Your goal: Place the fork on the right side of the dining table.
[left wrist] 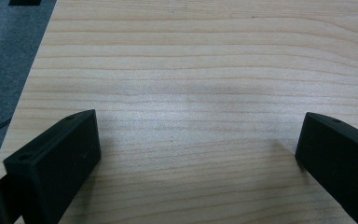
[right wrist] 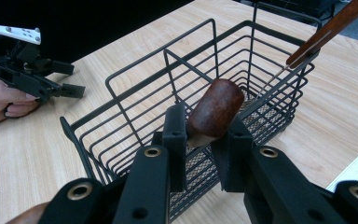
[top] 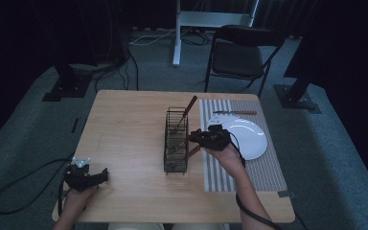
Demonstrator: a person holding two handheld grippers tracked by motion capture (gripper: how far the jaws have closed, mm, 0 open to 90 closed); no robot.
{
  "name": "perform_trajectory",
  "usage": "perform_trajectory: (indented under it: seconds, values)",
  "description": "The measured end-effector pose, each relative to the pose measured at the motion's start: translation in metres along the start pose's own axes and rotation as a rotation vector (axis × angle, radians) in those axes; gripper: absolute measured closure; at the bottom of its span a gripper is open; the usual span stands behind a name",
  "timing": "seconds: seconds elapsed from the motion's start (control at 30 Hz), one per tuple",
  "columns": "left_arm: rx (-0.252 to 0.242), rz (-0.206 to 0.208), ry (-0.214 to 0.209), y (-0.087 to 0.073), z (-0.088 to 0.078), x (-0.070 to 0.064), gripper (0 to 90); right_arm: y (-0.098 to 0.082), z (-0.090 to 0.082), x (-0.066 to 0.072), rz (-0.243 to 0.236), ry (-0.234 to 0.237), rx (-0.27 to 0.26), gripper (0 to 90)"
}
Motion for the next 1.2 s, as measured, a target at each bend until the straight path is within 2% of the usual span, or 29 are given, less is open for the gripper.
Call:
perform_trajectory:
  seconds: [0.27, 0.6, 0.7, 0.97, 1.2]
  values:
    - [0.0, 0.0, 0.0, 0.0, 0.0, 0.0, 0.3, 0.003, -0.006, 0.002, -0.019, -0.028, 0.0, 76.7]
    - [0.0, 0.0, 0.0, 0.0, 0.0, 0.0, 0.3, 0.011, -0.027, 0.004, -0.008, -0.04, -0.039, 77.4]
    - [0.0, 0.0, 0.0, 0.0, 0.0, 0.0, 0.3, 0.014, -0.034, 0.006, -0.009, -0.036, -0.055, 80.9]
    - [-0.001, 0.0, 0.0, 0.0, 0.0, 0.0, 0.3, 0.02, -0.049, 0.014, -0.03, -0.044, -0.074, 80.8]
    - [0.001, 0.0, 0.0, 0.0, 0.0, 0.0, 0.2, 0.028, -0.072, 0.019, -0.043, -0.051, -0.116, 80.9]
Point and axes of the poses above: each handheld gripper's, and its own axes: z roughly forward along the jaws, y roughly out of its top, x roughly to its left, the point moved 9 cm from there along z, roughly forward along the jaws, and after that the axes turned 14 degrees about x, right-handed, at the moved point
